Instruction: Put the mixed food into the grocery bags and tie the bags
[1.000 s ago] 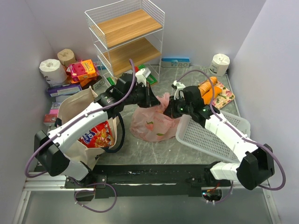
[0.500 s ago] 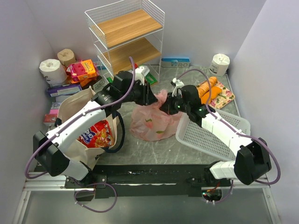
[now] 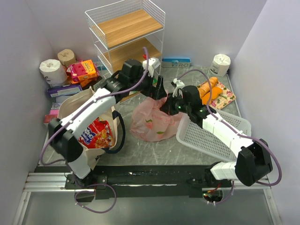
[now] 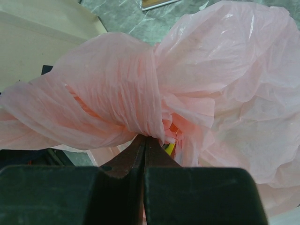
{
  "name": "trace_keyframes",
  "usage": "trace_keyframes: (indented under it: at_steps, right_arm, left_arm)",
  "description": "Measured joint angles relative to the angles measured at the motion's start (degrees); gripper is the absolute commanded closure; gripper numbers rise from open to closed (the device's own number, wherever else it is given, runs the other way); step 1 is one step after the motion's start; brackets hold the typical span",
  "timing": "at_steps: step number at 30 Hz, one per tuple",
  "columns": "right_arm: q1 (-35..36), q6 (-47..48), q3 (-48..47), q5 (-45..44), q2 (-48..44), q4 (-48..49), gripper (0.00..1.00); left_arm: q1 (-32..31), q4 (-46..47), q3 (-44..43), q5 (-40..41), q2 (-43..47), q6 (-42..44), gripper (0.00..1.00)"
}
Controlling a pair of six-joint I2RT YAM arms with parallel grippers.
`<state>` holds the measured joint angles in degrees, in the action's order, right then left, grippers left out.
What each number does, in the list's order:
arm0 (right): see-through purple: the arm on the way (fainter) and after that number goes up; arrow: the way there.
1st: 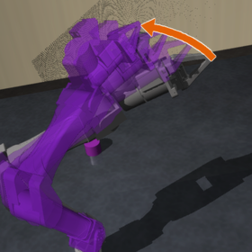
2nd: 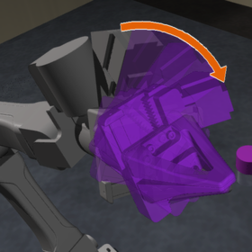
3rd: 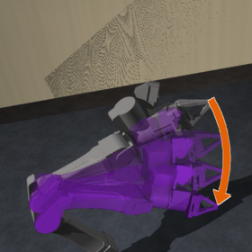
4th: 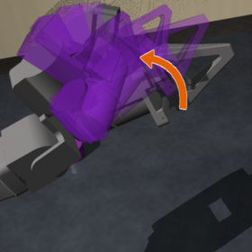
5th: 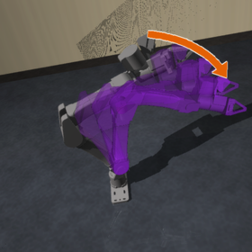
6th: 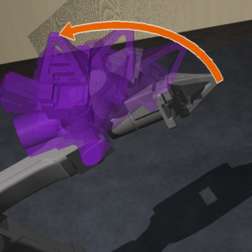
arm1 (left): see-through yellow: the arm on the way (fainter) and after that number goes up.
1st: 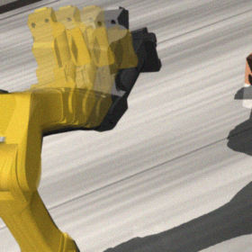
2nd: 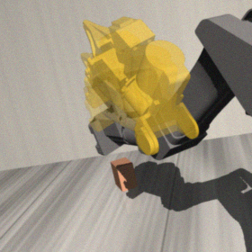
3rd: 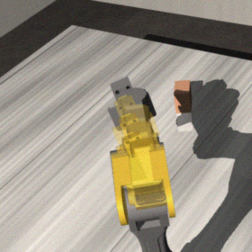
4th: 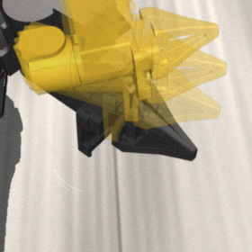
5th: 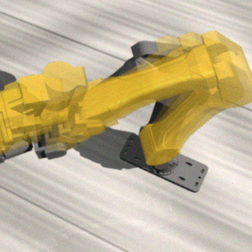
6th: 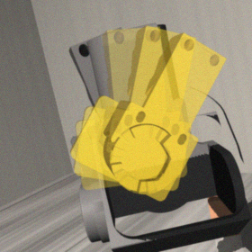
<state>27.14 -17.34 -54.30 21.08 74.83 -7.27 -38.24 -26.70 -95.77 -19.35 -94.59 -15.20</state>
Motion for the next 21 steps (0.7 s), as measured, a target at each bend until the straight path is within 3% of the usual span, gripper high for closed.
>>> trace_keyframes:
  at_steps: [11, 12, 15, 18, 19, 21]
  right_arm:
    - [0.0, 0.0, 0.0, 0.0, -0.2, 0.1, 1.00]
    - [0.0, 0.0, 0.0, 0.0, -0.2, 0.1, 1.00]
    - [0.0, 0.0, 0.0, 0.0, -0.3, 0.2, 1.00]
    - [0.0, 0.0, 0.1, -0.1, -0.5, 0.2, 1.00]
    - [0.0, 0.1, 0.2, -0.1, -0.7, 0.2, 1.00]
    - [0.0, 0.3, 0.2, -0.2, -0.9, 0.0, 0.94]
  left_arm:
    - [0.5, -11.0, -3.5, -4.2, -7.4, 3.8, 0.01]
    - [0.5, -11.4, -3.8, -4.7, -7.7, 4.1, 0.05]
    - [0.5, -12.5, -3.8, -5.8, -7.8, 4.7, 0.39]
    - [0.5, -13.5, -3.8, -6.4, -7.8, 5.5, 0.63]
    - [0.5, -13.7, -3.8, -6.7, -7.8, 5.7, 0.84]
    - [0.5, -14.4, -3.8, -7.0, -7.8, 6.4, 0.99]
